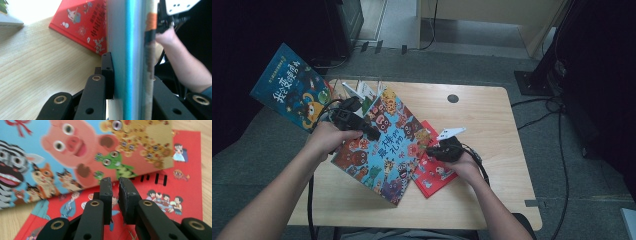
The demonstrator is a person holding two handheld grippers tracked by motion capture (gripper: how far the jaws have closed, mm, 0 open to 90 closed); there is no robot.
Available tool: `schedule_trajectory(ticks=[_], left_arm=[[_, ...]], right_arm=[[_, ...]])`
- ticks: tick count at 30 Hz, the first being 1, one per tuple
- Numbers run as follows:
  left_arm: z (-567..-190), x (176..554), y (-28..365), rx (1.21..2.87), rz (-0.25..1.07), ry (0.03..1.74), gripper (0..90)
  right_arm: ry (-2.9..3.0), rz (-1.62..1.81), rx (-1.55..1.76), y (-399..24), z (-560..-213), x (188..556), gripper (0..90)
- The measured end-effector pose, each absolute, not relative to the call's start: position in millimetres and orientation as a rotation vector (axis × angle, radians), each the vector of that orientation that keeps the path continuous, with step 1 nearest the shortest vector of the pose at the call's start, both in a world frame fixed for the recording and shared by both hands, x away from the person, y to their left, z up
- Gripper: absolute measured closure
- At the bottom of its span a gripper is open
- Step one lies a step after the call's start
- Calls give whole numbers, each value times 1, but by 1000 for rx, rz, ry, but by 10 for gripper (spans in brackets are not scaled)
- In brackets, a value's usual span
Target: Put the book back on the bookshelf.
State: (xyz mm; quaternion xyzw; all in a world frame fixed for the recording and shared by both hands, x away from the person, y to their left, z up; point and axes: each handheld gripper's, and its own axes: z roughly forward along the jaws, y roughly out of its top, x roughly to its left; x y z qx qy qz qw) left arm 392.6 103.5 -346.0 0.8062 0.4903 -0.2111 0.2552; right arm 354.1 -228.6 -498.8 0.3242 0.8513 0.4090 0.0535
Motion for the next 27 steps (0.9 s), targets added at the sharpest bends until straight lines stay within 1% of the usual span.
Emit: schedule_trajectory(ticks=[4,9,14,19,27], left_arm=[[-339,389,104,2216,-559,1319,813],[-330,383,118,2208,-519,1338,806],[-324,375,142,2180,-511,1372,803],[-316,365,167,2150,-453,1433,797],[-304,349,208,2078,-406,1512,792]], right_arm=[[2593,1235,980,-229,-500,355,804],[2587,1220,966,-227,-500,355,779],[2590,1203,986,-227,-502,358,754],[2576,1209,989,-225,-503,362,730],[2567,1195,996,-220,-506,368,677]])
